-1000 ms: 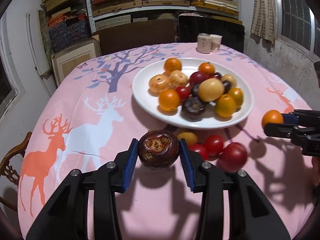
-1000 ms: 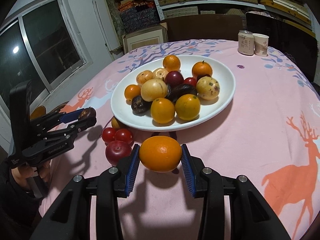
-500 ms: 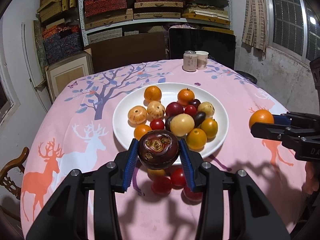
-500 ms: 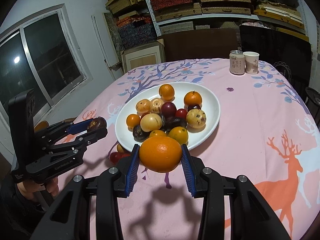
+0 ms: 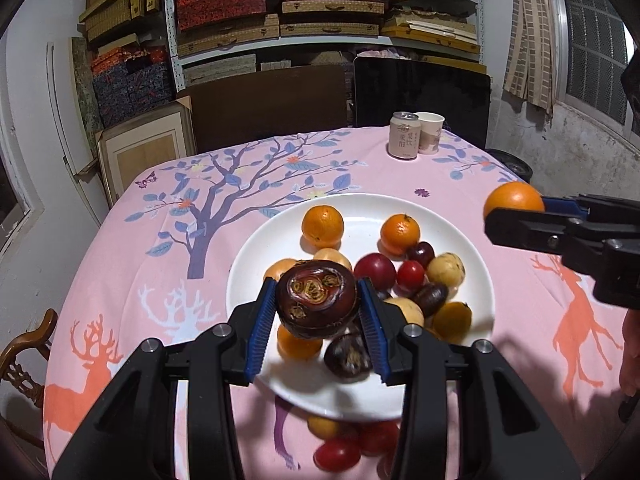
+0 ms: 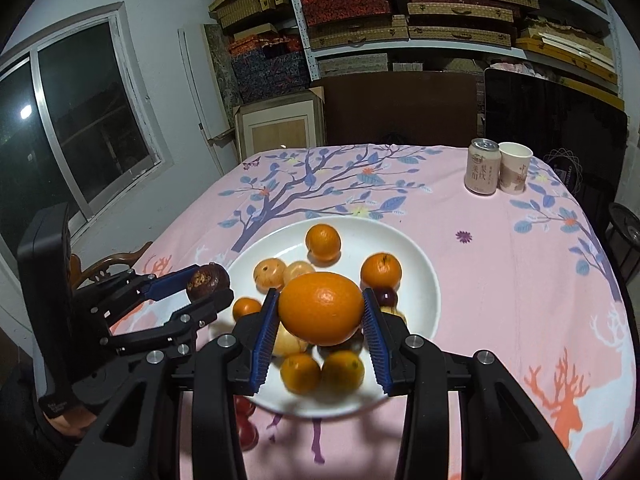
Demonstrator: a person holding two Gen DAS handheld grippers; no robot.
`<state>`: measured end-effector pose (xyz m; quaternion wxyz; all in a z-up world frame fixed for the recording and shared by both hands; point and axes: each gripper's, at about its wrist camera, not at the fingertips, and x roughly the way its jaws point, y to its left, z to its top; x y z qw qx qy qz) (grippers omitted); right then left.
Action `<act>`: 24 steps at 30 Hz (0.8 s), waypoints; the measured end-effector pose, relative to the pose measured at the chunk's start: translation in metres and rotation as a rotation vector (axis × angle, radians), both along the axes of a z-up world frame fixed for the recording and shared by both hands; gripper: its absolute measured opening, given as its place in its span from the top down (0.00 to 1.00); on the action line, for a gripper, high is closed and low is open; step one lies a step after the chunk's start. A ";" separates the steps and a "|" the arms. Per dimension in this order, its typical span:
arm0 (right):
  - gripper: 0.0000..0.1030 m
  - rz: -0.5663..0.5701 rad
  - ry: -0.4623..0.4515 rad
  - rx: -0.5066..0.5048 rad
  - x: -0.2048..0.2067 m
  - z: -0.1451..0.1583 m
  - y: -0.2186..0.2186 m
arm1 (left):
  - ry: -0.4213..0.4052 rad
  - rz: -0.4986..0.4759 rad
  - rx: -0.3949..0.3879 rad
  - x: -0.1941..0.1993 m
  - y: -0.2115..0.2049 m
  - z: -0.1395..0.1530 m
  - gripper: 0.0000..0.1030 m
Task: Organize fruits
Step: 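Lower the dark tomato and the orange onto the white plate, open both tools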
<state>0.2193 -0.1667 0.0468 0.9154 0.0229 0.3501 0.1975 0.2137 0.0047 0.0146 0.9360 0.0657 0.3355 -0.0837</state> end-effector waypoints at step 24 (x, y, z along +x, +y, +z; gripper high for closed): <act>0.44 0.145 0.108 -0.052 -0.076 -0.069 0.023 | 0.054 0.085 -0.020 -0.057 0.055 -0.028 0.13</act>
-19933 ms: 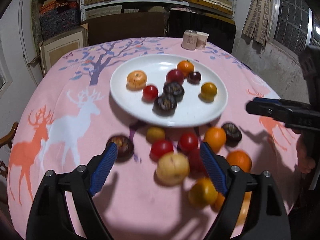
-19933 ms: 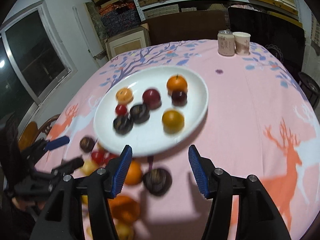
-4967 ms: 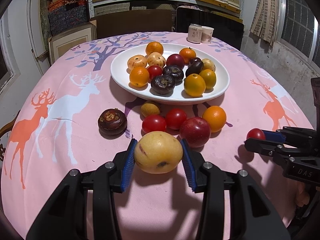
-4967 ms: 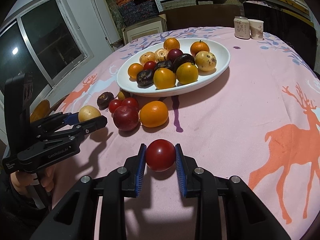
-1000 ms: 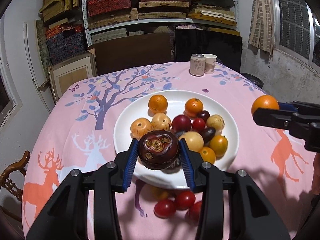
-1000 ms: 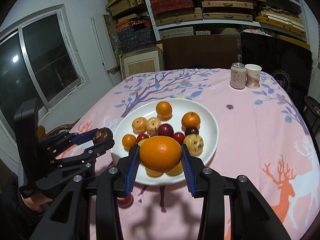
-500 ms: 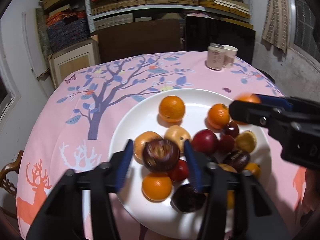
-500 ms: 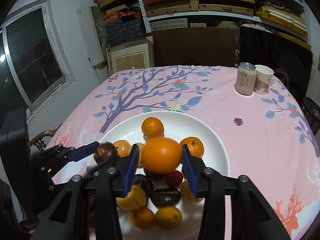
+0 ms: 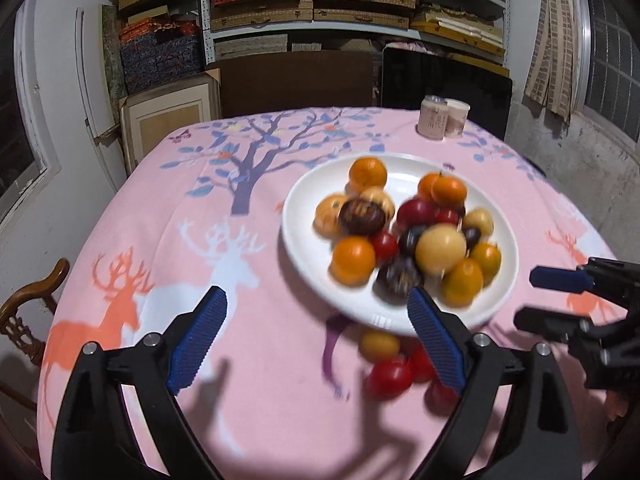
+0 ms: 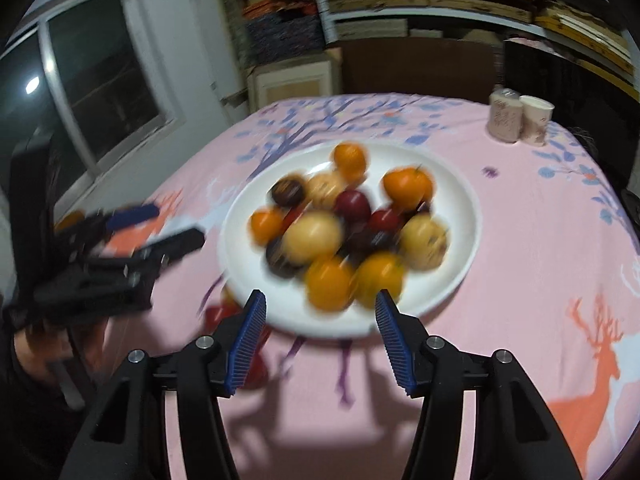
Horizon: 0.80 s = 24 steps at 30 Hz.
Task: Organize fruits
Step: 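Lower the dark tomato and the orange onto the white plate, open both tools, then grasp a red tomato with the left tool while the right grasps a large red tomato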
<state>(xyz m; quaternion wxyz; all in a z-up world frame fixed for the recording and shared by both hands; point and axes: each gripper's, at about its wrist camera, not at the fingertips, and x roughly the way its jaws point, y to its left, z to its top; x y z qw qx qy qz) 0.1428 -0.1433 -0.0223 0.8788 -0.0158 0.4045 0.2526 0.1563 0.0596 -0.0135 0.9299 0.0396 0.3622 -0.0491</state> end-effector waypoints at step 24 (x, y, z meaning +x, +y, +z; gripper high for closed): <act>0.62 -0.064 0.035 0.119 -0.021 -0.032 -0.016 | 0.082 -0.099 0.161 -0.029 -0.035 -0.047 0.13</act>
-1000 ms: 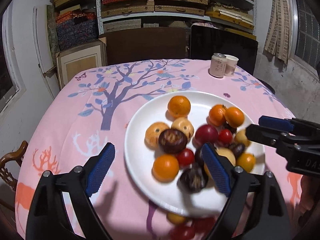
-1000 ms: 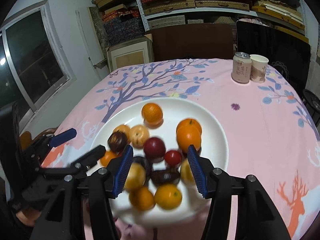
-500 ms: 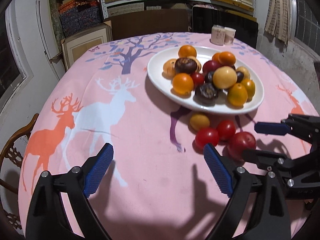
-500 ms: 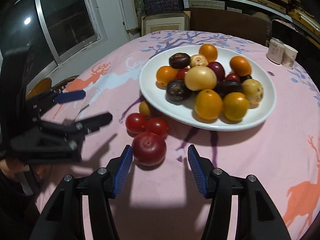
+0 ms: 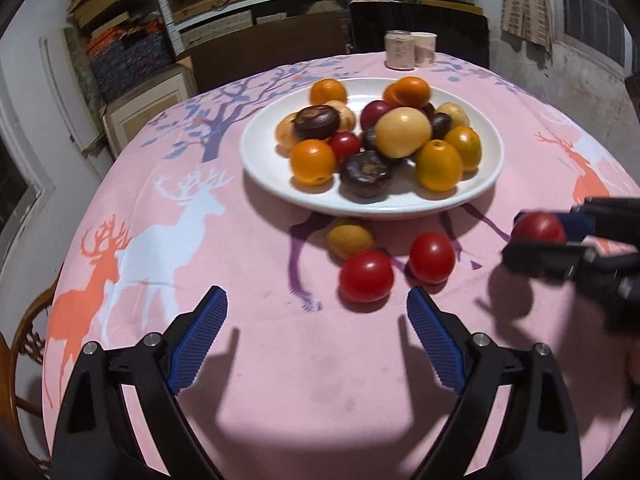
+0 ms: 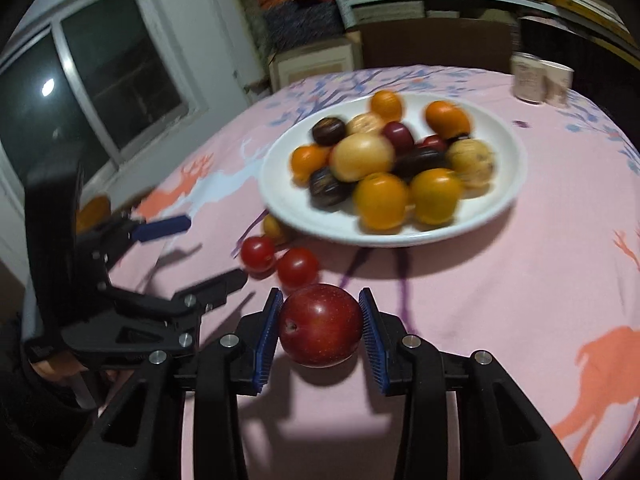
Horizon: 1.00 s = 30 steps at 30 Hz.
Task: Organize fruits
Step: 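Grasp a red tomato with the left tool while the right grasps a large red tomato, then place both red tomatoes on the white plate and open both tools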
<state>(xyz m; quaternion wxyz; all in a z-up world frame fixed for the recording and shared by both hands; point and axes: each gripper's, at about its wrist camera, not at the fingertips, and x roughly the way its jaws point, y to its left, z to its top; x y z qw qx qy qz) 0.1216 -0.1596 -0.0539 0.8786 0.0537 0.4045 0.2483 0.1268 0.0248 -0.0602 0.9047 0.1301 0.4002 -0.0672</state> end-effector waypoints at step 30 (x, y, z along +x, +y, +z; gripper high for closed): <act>0.61 -0.037 -0.009 0.060 0.015 0.023 -0.025 | -0.066 -0.097 -0.182 -0.006 -0.006 0.043 0.72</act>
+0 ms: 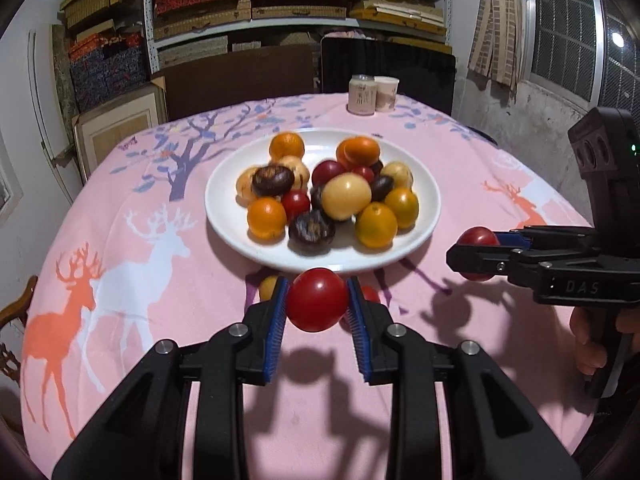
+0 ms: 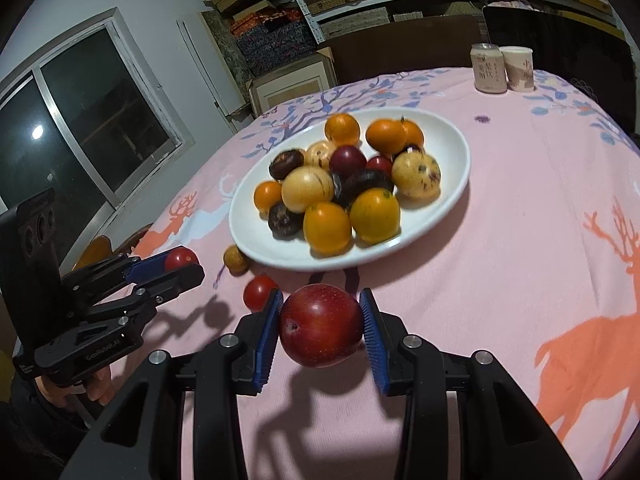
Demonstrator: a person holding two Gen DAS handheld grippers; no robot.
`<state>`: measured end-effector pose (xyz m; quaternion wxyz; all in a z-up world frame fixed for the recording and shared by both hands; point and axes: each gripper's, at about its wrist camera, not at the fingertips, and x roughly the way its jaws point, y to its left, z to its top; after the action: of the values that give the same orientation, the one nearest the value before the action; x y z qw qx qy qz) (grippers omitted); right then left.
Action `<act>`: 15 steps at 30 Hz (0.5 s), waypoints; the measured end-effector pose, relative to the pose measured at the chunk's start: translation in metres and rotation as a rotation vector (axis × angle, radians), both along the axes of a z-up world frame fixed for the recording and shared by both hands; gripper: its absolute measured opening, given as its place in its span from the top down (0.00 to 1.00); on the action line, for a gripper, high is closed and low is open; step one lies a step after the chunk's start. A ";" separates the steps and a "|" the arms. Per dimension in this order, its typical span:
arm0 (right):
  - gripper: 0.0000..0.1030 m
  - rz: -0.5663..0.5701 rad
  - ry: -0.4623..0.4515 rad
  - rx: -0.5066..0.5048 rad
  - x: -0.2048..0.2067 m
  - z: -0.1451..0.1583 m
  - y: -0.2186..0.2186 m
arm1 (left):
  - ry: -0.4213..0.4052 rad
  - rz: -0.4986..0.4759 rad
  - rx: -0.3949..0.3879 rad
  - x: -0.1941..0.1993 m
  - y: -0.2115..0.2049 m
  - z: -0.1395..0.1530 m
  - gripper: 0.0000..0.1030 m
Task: Organize fruits
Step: 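Place both red tomatoes on the white plate and open both tools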
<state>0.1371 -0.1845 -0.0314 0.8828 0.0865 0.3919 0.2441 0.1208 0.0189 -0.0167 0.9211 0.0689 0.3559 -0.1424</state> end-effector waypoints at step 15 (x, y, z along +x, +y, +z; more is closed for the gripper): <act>0.52 -0.051 -0.009 -0.011 0.133 0.052 0.032 | -0.014 0.008 0.042 0.120 -0.032 0.019 0.61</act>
<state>0.2704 -0.1526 0.0209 0.8909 0.0906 0.3869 0.2199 0.2412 -0.0129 0.0024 0.9225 0.0876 0.3526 -0.1306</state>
